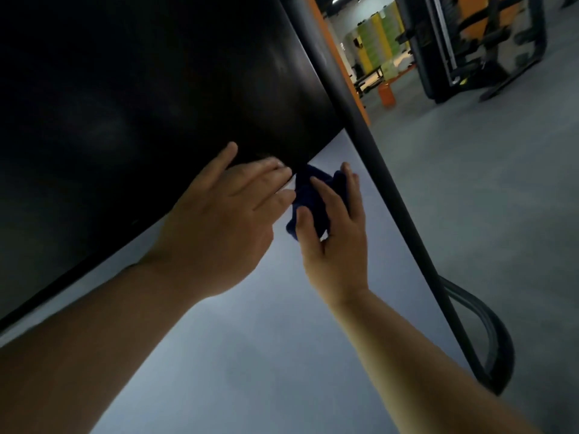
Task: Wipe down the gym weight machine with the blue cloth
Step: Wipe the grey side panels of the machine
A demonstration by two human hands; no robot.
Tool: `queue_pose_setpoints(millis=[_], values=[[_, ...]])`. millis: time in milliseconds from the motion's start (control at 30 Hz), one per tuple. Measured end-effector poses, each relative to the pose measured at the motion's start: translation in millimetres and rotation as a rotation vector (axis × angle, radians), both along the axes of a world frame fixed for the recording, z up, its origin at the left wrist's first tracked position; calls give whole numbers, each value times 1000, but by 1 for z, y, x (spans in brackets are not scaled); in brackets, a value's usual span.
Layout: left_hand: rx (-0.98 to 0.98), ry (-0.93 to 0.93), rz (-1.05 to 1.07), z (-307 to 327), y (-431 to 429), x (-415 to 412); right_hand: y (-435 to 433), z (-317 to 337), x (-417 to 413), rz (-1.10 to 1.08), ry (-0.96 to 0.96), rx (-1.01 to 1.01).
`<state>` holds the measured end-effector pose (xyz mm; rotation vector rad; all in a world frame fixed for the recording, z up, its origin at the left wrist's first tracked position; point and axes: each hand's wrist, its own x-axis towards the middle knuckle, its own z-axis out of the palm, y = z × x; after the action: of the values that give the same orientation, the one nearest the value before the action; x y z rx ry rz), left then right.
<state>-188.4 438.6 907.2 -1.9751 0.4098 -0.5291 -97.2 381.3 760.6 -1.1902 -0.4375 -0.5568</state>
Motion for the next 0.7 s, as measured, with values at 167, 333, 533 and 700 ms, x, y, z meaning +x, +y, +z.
queue_pose_setpoints(millis=[167,333,533,700], values=[[-60,-26,42,-12,15,-8,-10,-53,14,96,469,54],[-90,-34,42,-23,16,-13,-17,-4,23,177,400,99],[-133,-58,37,-27,15,-13,-35,46,59,40,-30,-196],[-153,-90,24,-32,16,-12,-33,-55,59,167,462,-117]])
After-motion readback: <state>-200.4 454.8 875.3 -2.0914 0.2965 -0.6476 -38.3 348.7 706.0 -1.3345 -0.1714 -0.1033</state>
